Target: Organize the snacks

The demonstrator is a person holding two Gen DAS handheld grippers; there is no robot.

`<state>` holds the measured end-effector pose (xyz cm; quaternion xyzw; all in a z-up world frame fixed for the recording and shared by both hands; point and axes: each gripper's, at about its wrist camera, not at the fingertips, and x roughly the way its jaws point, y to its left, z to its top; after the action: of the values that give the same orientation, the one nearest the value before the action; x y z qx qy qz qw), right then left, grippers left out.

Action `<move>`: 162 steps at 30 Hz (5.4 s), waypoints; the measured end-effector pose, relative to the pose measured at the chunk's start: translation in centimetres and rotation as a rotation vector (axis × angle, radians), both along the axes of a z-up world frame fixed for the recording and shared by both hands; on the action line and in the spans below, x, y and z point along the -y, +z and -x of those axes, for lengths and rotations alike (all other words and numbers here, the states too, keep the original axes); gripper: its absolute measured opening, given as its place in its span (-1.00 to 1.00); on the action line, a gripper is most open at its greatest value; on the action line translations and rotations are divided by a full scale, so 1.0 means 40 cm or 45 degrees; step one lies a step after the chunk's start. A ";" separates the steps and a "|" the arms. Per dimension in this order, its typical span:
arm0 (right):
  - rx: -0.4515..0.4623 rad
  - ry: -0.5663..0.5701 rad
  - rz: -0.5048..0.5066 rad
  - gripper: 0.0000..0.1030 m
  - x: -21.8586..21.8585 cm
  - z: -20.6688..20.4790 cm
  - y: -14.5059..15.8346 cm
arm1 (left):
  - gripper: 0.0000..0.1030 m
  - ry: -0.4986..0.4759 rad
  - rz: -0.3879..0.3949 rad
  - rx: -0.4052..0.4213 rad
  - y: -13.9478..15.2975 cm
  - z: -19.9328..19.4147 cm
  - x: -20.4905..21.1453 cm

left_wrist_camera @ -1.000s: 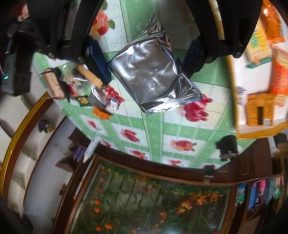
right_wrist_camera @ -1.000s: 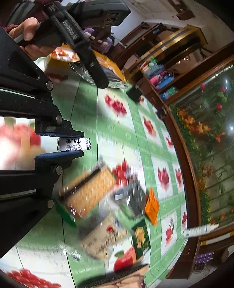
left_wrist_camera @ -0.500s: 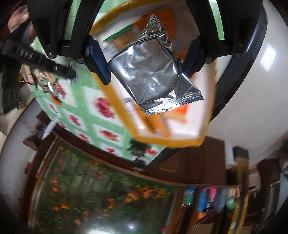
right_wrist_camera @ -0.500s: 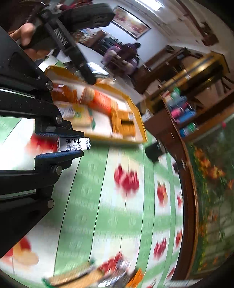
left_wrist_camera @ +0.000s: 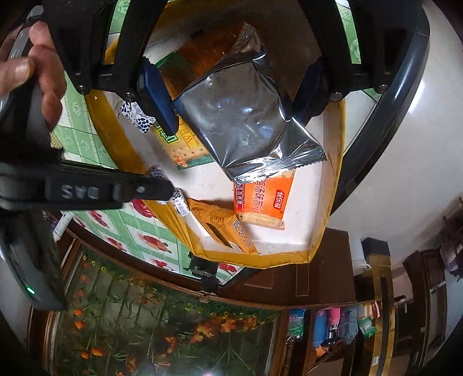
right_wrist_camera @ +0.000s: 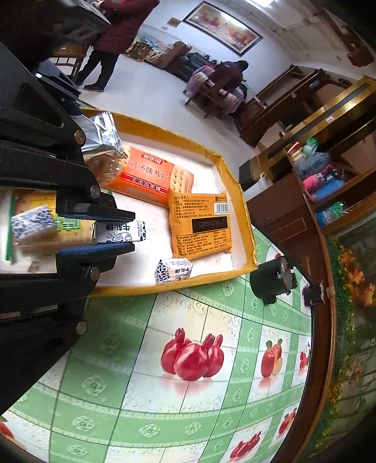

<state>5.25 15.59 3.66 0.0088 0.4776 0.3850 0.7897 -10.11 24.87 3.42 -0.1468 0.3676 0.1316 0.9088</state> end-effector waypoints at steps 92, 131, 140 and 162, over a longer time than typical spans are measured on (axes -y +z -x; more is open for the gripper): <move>0.110 -0.827 -0.260 -0.07 1.016 -0.080 0.020 | 0.77 -0.634 0.062 -0.039 0.095 -0.160 0.459; 0.334 -0.397 0.182 0.14 0.776 -0.046 -0.027 | -0.12 -0.552 -0.110 -0.117 -0.054 -0.381 0.521; 0.294 -0.356 0.238 0.14 0.733 -0.045 -0.060 | -0.12 -0.509 -0.089 -0.094 -0.044 -0.378 0.500; 0.299 -0.351 0.245 0.14 0.727 -0.047 -0.067 | -0.12 -0.502 -0.146 -0.073 -0.037 -0.376 0.510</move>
<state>7.13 -13.50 0.99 -0.0463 0.4110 0.2243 0.8824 4.92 4.47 1.95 -0.0160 0.4070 -0.0240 0.9130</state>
